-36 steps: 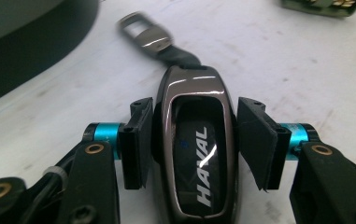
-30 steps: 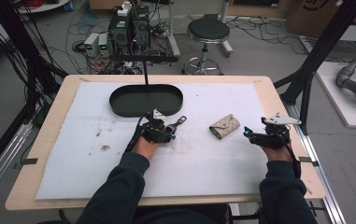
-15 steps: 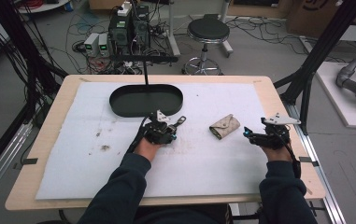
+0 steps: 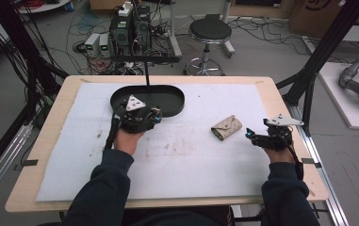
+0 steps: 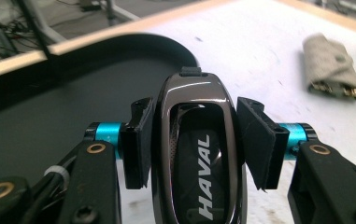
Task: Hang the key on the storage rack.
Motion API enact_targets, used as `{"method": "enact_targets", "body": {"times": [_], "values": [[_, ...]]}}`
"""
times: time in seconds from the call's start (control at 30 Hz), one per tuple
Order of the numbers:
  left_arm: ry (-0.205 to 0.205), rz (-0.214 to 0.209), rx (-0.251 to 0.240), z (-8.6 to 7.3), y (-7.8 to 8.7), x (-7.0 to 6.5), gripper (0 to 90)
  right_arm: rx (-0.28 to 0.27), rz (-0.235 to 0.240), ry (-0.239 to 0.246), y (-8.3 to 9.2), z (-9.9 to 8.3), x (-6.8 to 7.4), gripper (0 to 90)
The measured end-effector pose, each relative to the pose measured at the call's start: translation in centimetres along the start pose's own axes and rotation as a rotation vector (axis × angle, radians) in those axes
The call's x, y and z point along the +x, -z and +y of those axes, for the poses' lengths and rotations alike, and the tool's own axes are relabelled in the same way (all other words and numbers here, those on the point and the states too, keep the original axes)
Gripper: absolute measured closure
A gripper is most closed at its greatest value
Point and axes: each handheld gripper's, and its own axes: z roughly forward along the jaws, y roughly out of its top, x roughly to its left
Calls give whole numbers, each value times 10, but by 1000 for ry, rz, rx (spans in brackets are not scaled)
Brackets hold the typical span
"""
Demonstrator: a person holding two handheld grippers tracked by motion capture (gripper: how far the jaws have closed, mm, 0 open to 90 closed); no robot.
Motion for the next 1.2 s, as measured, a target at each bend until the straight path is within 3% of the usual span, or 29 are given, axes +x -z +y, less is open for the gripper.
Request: {"method": "enact_targets", "body": {"times": [0.03,0.23,0.27,0.4,0.67,0.7,0.93,1.2], "values": [[0,0,0,0,0,0,486,0,0,0,0,0,0,220],[44,49,-43,15,21,31,486,1,5,5,-1,0,0,220],[59,57,-56,21,26,41,486,-2,5,6,-1,0,0,220],[71,77,-79,31,33,55,487,-5,13,2,-2,0,-1,220],[95,135,-124,60,49,98,486,-14,24,10,-1,1,0,220],[95,135,-124,60,49,98,486,-14,24,10,-1,1,0,220],[120,167,-154,79,50,132,486,-22,24,15,0,1,0,220],[138,172,-169,86,45,146,486,-22,23,12,0,0,-1,220]]}}
